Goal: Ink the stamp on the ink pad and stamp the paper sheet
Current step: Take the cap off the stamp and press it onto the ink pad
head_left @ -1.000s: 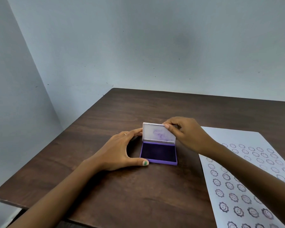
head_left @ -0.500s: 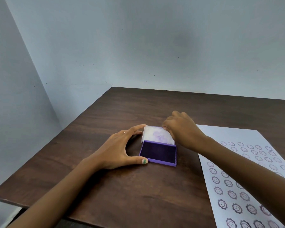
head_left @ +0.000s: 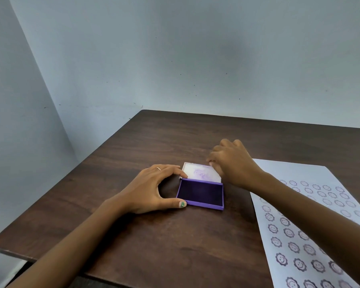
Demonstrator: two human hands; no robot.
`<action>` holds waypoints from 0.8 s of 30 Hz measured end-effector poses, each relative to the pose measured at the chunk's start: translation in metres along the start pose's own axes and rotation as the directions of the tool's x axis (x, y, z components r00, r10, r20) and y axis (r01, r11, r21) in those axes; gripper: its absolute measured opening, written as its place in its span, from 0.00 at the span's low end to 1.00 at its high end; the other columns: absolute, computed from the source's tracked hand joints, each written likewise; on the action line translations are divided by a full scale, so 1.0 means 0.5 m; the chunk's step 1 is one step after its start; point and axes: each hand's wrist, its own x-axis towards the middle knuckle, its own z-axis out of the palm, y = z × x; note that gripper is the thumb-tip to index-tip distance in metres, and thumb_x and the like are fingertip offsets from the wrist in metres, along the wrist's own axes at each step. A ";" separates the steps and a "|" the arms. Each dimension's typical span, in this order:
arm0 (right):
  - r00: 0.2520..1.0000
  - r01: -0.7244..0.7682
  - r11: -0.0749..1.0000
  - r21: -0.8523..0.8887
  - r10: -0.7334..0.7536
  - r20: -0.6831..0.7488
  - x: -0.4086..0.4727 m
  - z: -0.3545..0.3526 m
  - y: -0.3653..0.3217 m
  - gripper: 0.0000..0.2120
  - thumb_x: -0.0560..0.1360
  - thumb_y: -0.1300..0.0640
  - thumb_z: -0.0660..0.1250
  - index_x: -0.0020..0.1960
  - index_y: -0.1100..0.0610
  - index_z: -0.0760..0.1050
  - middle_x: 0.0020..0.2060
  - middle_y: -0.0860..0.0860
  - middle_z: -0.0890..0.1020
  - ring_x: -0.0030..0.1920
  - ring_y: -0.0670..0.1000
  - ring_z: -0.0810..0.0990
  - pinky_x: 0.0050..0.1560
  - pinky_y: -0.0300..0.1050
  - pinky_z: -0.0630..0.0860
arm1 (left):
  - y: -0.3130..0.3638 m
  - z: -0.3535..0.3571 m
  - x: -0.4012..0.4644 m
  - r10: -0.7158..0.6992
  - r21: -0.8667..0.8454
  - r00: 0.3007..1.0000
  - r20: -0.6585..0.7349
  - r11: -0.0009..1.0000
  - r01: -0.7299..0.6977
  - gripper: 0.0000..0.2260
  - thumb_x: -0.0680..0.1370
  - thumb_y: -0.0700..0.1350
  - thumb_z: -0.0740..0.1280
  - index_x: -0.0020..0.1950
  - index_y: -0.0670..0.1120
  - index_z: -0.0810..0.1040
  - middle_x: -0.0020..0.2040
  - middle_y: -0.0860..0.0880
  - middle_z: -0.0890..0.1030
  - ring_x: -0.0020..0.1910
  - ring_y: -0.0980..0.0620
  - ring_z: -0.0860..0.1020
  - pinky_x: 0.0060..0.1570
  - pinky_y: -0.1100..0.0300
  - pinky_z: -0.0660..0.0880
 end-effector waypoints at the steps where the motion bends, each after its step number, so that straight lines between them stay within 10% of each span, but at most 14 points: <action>1: 0.999 -0.036 0.999 0.029 0.036 -0.023 0.001 -0.008 0.007 0.11 0.76 0.54 0.59 0.52 0.53 0.78 0.49 0.50 0.82 0.51 0.52 0.72 0.47 0.47 0.62 | 0.001 -0.001 0.000 0.001 -0.002 1.000 0.002 1.000 -0.001 0.28 0.65 0.68 0.68 0.62 0.62 0.70 0.69 0.62 0.68 0.67 0.64 0.63 0.64 0.64 0.59; 9: 0.940 -0.341 0.815 0.469 0.303 0.156 -0.012 -0.066 0.087 0.08 0.72 0.55 0.67 0.48 0.57 0.81 0.43 0.52 0.83 0.43 0.50 0.79 0.42 0.42 0.73 | 0.001 -0.008 0.001 0.000 -0.056 0.999 0.050 0.998 0.003 0.27 0.63 0.67 0.69 0.59 0.61 0.70 0.68 0.66 0.67 0.67 0.65 0.62 0.63 0.68 0.57; 24: 0.923 -0.384 0.761 0.523 0.341 0.181 -0.059 -0.044 0.066 0.12 0.65 0.57 0.75 0.48 0.57 0.81 0.41 0.52 0.83 0.37 0.43 0.77 0.33 0.27 0.69 | 0.000 -0.012 0.003 -0.050 -0.179 0.997 0.059 0.982 0.060 0.27 0.60 0.64 0.72 0.56 0.60 0.75 0.69 0.64 0.68 0.67 0.65 0.63 0.69 0.56 0.60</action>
